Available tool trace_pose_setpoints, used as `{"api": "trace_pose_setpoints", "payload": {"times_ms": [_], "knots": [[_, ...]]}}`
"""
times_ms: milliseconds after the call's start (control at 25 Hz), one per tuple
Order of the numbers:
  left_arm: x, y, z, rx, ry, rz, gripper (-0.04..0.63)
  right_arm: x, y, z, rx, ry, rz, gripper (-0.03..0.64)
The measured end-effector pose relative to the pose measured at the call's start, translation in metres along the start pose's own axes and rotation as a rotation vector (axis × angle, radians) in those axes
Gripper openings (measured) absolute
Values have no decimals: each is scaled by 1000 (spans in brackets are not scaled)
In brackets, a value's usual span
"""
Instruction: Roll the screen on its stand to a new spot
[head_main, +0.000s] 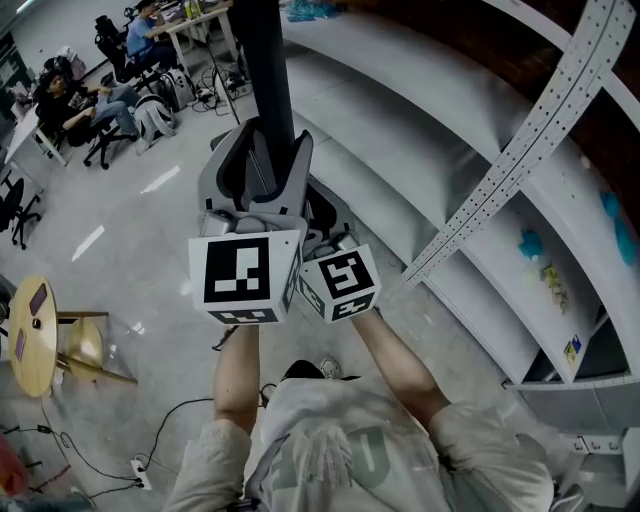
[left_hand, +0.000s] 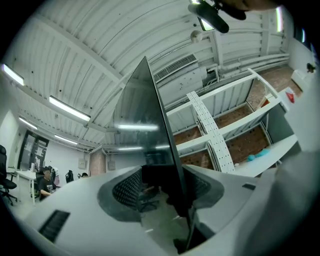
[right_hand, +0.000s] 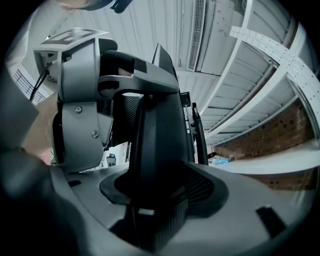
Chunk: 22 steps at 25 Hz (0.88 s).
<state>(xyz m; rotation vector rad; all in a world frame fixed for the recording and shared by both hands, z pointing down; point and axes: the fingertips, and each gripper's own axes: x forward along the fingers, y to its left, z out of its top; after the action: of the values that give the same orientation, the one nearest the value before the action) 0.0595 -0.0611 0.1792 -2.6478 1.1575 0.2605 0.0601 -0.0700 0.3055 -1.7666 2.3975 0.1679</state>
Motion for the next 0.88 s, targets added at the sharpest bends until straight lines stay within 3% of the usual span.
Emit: {"api": "trace_pose_setpoints", "payload": {"times_ms": [880], "knots": [[-122,-88,56,-34,-40,-122,249,-141,65,33,-33,-11,-108,261]]}}
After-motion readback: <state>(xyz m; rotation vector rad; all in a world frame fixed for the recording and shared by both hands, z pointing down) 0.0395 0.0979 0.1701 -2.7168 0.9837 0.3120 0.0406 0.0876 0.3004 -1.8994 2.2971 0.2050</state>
